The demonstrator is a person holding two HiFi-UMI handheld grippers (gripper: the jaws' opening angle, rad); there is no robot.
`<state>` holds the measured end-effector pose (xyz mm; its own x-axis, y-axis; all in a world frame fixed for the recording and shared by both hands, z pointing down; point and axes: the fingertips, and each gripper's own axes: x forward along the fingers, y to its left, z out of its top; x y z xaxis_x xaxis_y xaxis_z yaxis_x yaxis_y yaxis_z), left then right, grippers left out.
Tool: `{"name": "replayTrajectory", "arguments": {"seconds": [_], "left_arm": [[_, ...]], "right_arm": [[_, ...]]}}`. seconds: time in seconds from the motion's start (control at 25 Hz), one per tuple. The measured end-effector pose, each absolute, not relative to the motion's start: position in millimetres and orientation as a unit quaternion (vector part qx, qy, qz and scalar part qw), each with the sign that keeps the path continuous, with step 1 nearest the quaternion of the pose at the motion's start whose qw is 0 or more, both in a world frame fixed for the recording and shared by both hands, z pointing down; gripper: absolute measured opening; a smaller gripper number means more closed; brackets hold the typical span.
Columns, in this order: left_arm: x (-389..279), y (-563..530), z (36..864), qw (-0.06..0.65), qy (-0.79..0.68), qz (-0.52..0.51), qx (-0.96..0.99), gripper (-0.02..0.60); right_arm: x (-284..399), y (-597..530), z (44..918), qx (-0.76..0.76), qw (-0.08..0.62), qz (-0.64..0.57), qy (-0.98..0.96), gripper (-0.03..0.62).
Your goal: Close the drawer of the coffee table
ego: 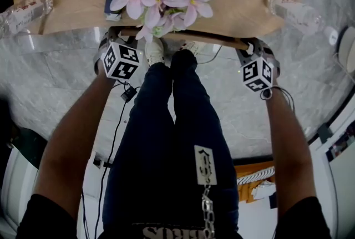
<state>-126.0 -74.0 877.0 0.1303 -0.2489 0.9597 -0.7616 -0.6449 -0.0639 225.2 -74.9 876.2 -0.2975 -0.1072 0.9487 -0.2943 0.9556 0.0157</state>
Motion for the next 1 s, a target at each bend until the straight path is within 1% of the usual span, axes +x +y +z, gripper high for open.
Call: {"name": "replayTrajectory", "arguments": {"seconds": [0.16,0.24,0.36,0.4,0.48,0.56,0.68,0.76,0.8,0.84,0.88,0.92,1.0], "left_arm": [[-127,-82,880,0.279,-0.377,0.529,0.708,0.17],[-129,-82,882,0.336,-0.402,0.494,0.694,0.173],[-130,-79,883,0.447,-0.452,0.417,0.649,0.17],[-130,-78,884,0.478,-0.467,0.391,0.633,0.164],[-132,-73,882,0.522,-0.49,0.35,0.604,0.153],[-133,-62,875,0.543,-0.499,0.33,0.589,0.153],[-123,-45,850,0.537,-0.482,0.324,0.611,0.144],[-108,-48,820,0.511,-0.462,0.309,0.656,0.093],[-103,-53,801,0.493,-0.454,0.299,0.679,0.056],[-100,-60,779,0.474,-0.45,0.29,0.699,0.032],[-100,-68,754,0.457,-0.45,0.282,0.714,0.024],[-99,-76,728,0.439,-0.453,0.274,0.726,0.023],[-94,-94,669,0.397,-0.461,0.258,0.751,0.022]], "right_arm": [[225,-86,877,0.147,0.568,0.1,-0.804,0.134],[227,-89,877,0.181,0.556,0.14,-0.799,0.151],[234,-94,878,0.262,0.518,0.237,-0.779,0.19],[237,-94,878,0.288,0.504,0.267,-0.769,0.195],[242,-92,876,0.336,0.477,0.307,-0.752,0.195],[246,-85,867,0.372,0.459,0.326,-0.738,0.195],[248,-71,843,0.398,0.449,0.334,-0.726,0.195],[243,-72,815,0.411,0.433,0.322,-0.735,0.191],[236,-75,796,0.42,0.417,0.312,-0.743,0.163],[227,-78,774,0.428,0.4,0.301,-0.753,0.12],[217,-81,749,0.435,0.382,0.293,-0.761,0.083],[207,-84,723,0.44,0.365,0.287,-0.769,0.061],[193,-89,666,0.446,0.33,0.283,-0.782,0.044]]}}
